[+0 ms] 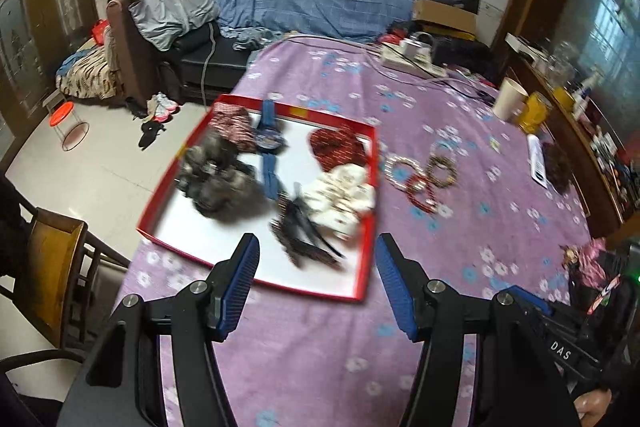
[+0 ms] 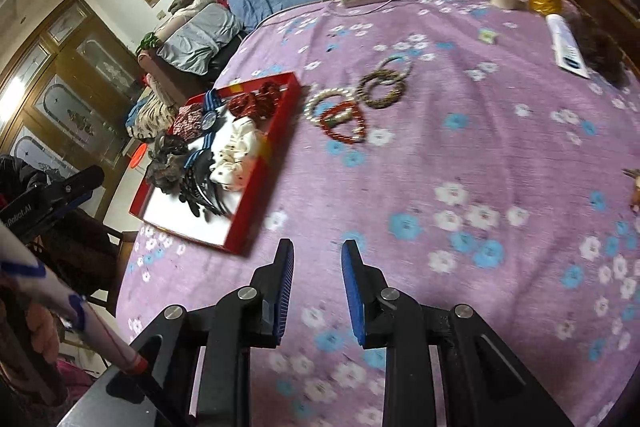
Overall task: Organize jewelry
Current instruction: 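Lift both tools away and move toward the bracelets, then grasp the leopard-print bracelet with the right tool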
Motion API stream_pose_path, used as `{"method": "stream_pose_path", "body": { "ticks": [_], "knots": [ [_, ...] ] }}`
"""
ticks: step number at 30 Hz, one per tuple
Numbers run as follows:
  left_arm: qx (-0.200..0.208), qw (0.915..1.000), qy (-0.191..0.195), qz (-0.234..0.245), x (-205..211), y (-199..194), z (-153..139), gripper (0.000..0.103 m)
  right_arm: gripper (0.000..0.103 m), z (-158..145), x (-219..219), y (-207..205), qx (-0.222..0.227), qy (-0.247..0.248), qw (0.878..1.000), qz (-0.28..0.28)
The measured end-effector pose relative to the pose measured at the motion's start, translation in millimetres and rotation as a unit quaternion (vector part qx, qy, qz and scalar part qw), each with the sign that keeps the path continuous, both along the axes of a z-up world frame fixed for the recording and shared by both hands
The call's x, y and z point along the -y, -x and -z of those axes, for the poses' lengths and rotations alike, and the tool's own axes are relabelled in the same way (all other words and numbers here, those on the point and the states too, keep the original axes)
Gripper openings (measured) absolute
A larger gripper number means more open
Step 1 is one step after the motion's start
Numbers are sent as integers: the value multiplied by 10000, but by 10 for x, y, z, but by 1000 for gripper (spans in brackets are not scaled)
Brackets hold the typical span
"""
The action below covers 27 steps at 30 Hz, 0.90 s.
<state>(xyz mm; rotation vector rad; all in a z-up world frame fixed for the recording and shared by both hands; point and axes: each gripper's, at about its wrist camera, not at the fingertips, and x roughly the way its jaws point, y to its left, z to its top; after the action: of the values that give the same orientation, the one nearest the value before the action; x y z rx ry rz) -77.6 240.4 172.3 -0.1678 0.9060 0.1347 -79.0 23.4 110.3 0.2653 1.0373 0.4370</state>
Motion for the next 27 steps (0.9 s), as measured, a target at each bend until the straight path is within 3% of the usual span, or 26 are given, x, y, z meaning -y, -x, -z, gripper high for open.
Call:
{"method": "stream_pose_path", "body": {
  "ticks": [9,14,21,27],
  "knots": [
    [-47,9993,-28,359,689,92,125,62,31,-69,641,197,155,78,9995,257],
    [-203,9989,6,428,841,68,269,62,31,-30,787,145,129,175,9995,249],
    [-265,9980,124,563,924,-215,511,62,31,92,696,-232,46,224,9997,65],
    [-369,9956,449,732,982,-808,774,62,31,204,502,-788,-51,199,9998,-17]
  ]
}}
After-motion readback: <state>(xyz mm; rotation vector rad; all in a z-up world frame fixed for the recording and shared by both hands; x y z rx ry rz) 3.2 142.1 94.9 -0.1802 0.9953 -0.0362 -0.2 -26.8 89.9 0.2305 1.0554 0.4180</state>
